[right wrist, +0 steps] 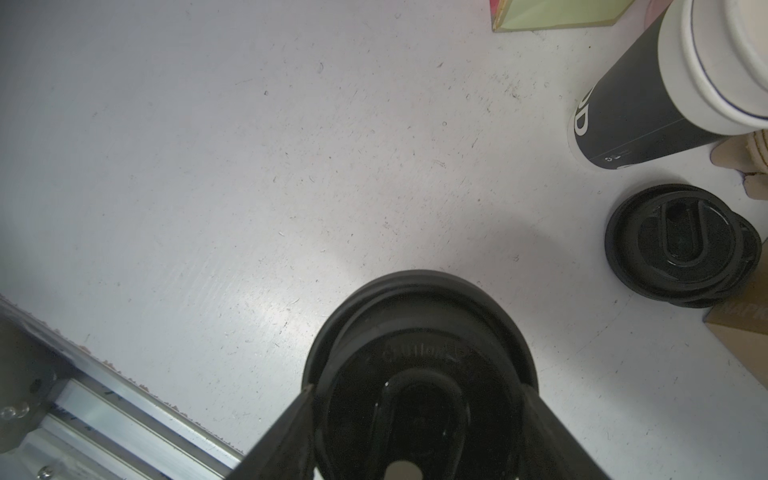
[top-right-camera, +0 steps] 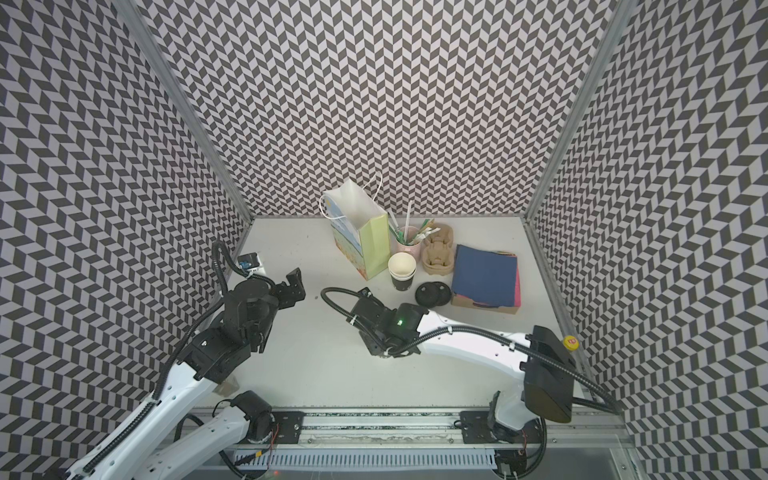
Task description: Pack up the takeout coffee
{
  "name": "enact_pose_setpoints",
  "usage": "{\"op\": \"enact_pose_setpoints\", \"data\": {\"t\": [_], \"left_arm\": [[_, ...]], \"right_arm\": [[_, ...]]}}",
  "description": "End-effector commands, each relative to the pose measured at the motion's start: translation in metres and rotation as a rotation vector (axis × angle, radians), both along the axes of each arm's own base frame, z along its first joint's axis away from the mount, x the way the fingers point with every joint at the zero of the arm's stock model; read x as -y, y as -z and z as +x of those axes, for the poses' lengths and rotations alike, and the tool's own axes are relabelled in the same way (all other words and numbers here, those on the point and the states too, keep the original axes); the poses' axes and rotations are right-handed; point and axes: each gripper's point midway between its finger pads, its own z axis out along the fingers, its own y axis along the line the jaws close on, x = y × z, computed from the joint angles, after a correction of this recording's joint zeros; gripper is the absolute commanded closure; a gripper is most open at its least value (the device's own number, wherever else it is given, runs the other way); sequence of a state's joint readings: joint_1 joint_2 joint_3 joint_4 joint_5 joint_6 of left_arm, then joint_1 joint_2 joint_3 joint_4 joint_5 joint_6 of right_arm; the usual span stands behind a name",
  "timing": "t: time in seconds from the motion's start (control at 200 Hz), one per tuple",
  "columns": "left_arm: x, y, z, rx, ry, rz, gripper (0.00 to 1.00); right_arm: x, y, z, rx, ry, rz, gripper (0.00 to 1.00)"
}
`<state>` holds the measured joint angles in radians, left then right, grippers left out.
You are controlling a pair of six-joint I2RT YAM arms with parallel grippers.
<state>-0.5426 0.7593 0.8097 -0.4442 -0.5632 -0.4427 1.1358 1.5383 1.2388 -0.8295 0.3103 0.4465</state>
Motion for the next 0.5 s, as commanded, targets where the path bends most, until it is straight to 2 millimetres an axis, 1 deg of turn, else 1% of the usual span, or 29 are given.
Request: {"op": "enact_pose_setpoints", "data": {"t": [0.0, 0.496], "left_arm": [[-0.003, 0.008, -0.002, -0.025, -0.007, 0.020, 0.04], [-0.002, 0.011, -0.001, -0.033, -0.006, 0.026, 0.03]], "right_arm": [[0.001, 0.001, 0.001, 0.010, 0.012, 0.002, 0.37], [0.003, 0.013, -0.003, -0.015, 0.007, -0.014, 0.36]]}}
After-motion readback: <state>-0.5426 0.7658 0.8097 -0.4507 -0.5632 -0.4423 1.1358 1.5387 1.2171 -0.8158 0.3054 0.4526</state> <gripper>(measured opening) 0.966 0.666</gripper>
